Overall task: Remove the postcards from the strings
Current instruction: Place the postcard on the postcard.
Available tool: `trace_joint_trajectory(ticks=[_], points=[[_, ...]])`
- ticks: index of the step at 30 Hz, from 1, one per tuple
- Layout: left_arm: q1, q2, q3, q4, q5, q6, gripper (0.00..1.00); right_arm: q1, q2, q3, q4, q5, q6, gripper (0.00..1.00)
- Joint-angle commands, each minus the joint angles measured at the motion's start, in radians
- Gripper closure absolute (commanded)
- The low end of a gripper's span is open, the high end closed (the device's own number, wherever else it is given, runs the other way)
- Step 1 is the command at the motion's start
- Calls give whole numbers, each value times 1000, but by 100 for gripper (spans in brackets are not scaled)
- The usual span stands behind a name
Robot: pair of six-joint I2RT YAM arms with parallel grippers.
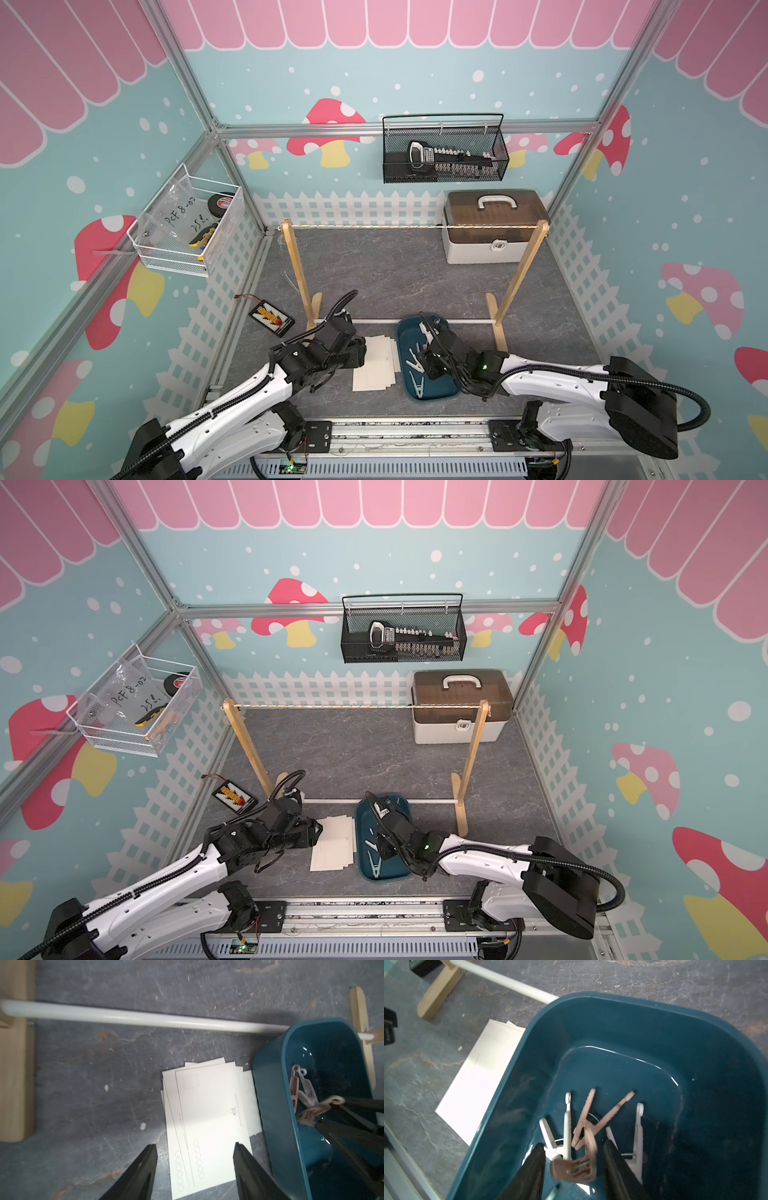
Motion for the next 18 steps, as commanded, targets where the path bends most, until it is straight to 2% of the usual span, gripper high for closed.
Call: trace_joint_trajectory(ticks=[1,5,9,12,15,18], points=[[-4,-86,18,-17,-184,44,37,-9,-67,15,-30,5,-6,46],[-4,-216,-17,20,-314,107,37,-14,-181,32,-112,44,-53,39],[-3,-325,-53,43,-454,157,34,-16,-317,62,-233,124,-110,38],[0,-392,-82,67,-557,183,30,-16,-426,74,-318,195,-148,39],[8,-452,-100,113,-588,228,30,-16,-544,73,-409,283,-165,41],[12,-490,-108,141,-678,250,27,-17,-662,72,-519,383,-160,41]])
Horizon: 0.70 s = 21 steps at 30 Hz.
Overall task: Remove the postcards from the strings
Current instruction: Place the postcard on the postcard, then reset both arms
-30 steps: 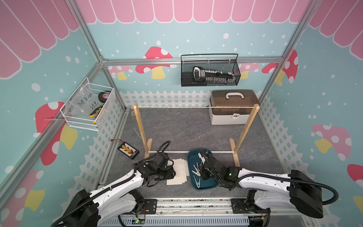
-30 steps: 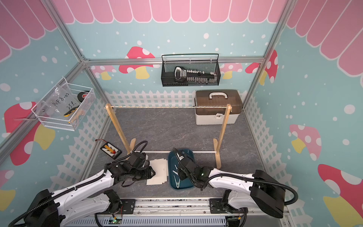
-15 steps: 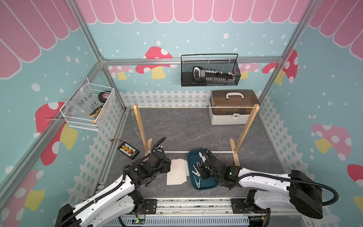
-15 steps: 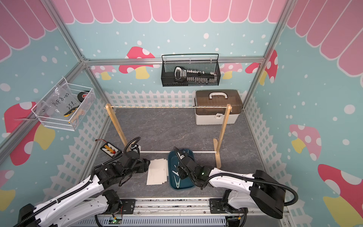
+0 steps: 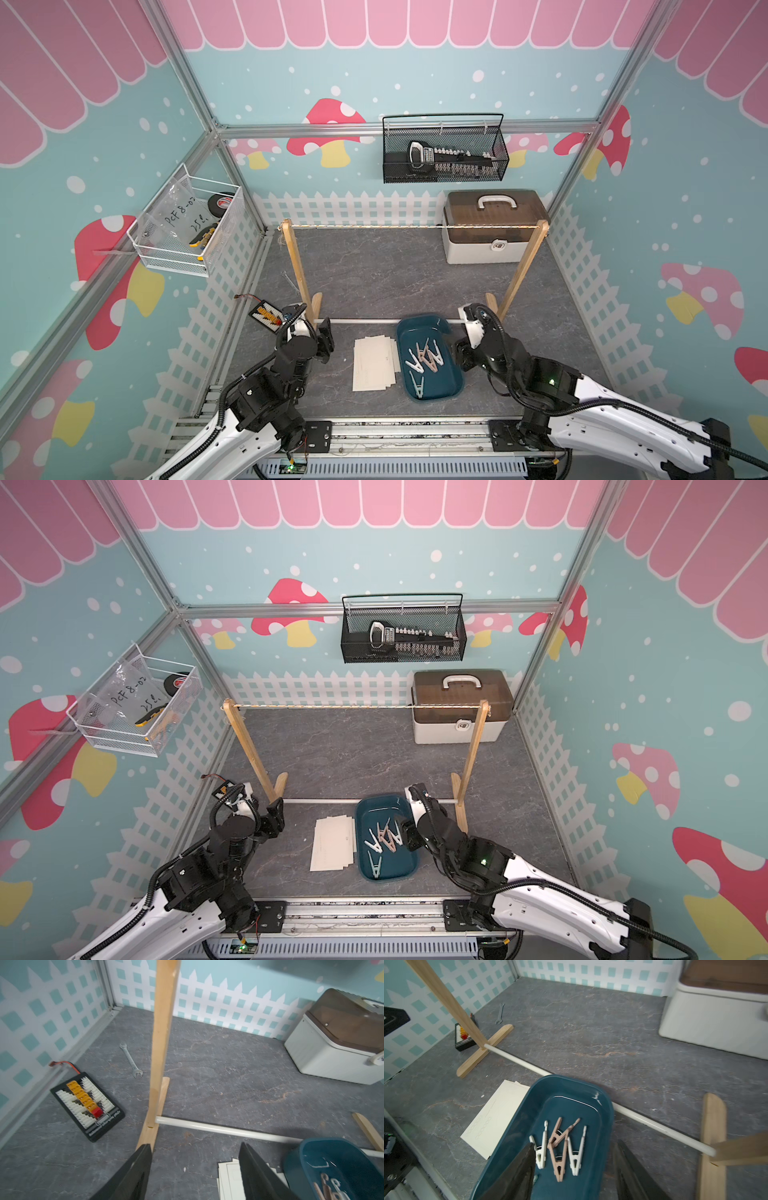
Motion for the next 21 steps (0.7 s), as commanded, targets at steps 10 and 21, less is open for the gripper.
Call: trace_joint_trajectory(ticks=[10,21], points=[[84,-8,-110,346,-411,244,12,-12,-347,17,-415,455,77,33],[279,-39,-241,520,-360,244,11,-384,-155,50,-264,318,-72,21]])
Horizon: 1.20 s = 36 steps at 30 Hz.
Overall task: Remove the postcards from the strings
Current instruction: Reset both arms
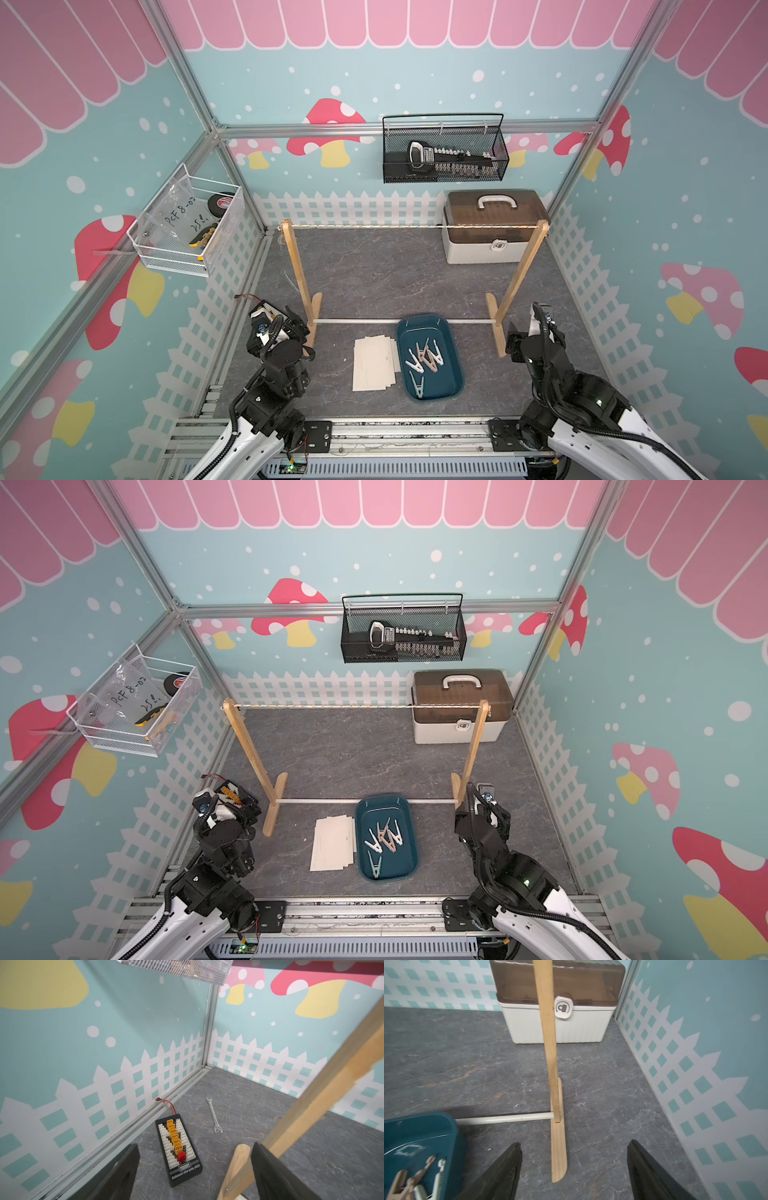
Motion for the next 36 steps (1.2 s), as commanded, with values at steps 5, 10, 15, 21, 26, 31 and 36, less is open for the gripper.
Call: trace_joint_trajectory(ticks=[5,10,15,21,26,31,36], points=[[171,85,-58,184,72,1,11,-316,107,6,208,-235,-124,20],[315,152,-84,267,168,-44,11,-516,154,-21,325,-349,-154,17],[404,236,-109,356,257,-63,9,-709,253,-51,469,-451,-150,10],[469,445,-140,572,393,-33,1,-822,459,-122,756,-507,-226,1],[512,643,-84,691,531,-12,1,-823,555,-277,1125,-526,-345,1],[551,770,-99,910,642,40,1,-824,659,-379,1392,-611,-368,1],[572,886,-53,982,744,31,1,-823,735,-383,1526,-668,-386,1]])
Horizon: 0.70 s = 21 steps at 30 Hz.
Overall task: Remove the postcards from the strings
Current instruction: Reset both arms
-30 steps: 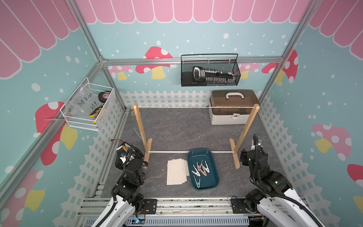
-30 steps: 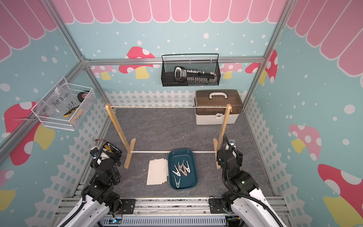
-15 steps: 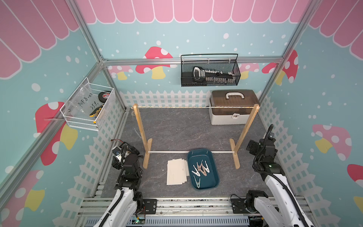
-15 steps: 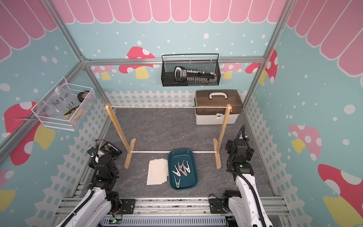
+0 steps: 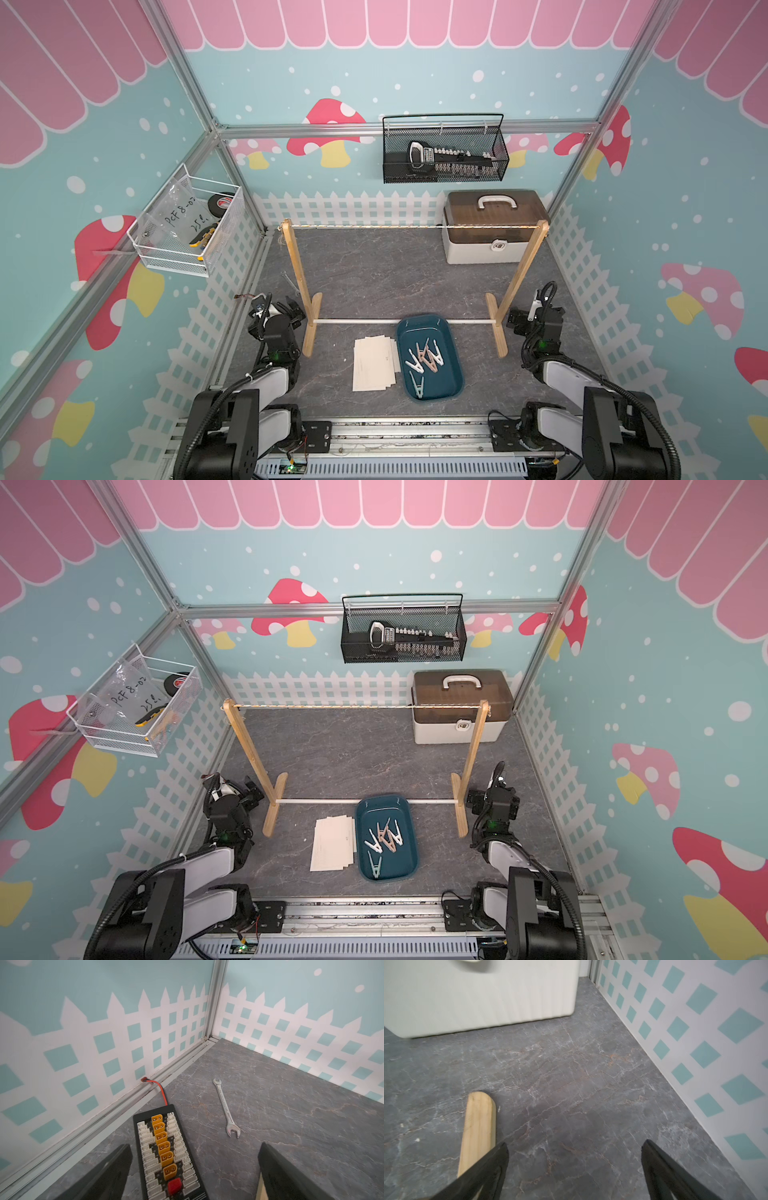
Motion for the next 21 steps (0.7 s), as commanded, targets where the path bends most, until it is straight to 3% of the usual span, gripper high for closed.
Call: trace_joint_trajectory(ticks=[1,4,7,10,14,21], points=[[9,61,49,137,139,21,1,-4,31,-4,250,-57,-27,1],[7,189,75,227,187,34,1,-4,76,6,270,-94,-33,1],[-14,172,104,149,173,50,1,-4,172,19,363,-122,-20,1],[-30,220,77,277,180,76,1,2,279,-1,517,-202,-49,1],[-52,329,81,384,178,105,1,18,326,0,547,-155,-52,1],[-81,309,150,227,146,124,1,38,342,70,444,-192,-89,1]])
